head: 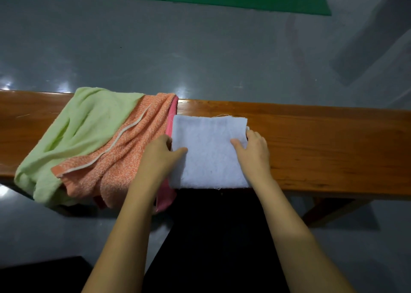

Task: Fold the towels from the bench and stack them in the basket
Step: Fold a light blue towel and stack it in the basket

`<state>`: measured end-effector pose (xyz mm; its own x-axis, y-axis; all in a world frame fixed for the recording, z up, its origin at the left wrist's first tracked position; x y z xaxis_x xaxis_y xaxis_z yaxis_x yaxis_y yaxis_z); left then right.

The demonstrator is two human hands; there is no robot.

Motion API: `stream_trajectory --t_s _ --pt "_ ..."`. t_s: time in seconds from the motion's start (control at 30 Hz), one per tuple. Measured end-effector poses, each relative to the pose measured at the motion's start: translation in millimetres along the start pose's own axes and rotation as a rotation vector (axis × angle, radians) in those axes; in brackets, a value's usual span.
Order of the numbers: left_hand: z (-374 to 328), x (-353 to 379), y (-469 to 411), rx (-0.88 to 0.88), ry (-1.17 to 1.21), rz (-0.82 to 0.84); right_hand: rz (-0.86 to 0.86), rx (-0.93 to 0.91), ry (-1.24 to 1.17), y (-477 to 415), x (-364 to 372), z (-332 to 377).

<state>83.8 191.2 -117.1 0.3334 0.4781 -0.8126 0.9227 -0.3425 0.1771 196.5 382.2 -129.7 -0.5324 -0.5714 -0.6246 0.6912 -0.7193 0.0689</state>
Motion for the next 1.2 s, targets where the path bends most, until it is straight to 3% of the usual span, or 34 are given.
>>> stream_trajectory --t_s 0.13,0.23,0.37,0.53,0.63,0.7,0.87,1.2 --pt "2 4 6 -0.031 -0.071 -0.127 -0.039 0.093 0.186 8 -10 3" --pt "-3 12 10 -0.080 -0.158 -0.104 0.054 0.257 0.207 13 -12 2" --pt "-13 15 16 -0.066 -0.097 -0.036 0.177 0.358 -0.120 6 -6 -6" --pt "-18 21 23 -0.139 0.264 0.161 0.196 0.238 -0.495 13 -11 -2" --pt "-13 22 23 -0.156 0.372 0.161 0.257 0.375 -0.754 17 -10 -13" --pt "-10 24 24 -0.153 0.433 0.155 0.319 0.428 -0.771 21 -6 -21" --pt "-11 26 24 -0.131 0.535 0.195 0.181 0.287 -0.756 25 -8 -24" --pt "-66 4 45 0.266 0.423 0.137 -0.028 -0.011 -0.568 51 -72 -7"
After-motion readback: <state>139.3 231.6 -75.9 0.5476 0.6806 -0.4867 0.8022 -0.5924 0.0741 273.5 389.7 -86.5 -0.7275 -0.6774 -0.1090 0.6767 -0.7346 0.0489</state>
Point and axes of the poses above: each hand's wrist, its own y-axis away from the middle knuckle, its own x-axis out of the palm, z = x × y, the point moved 4 cm from there along -y, towards the middle knuckle, and after that the axes turned 8 degrees about -y, right-handed, at the moved point
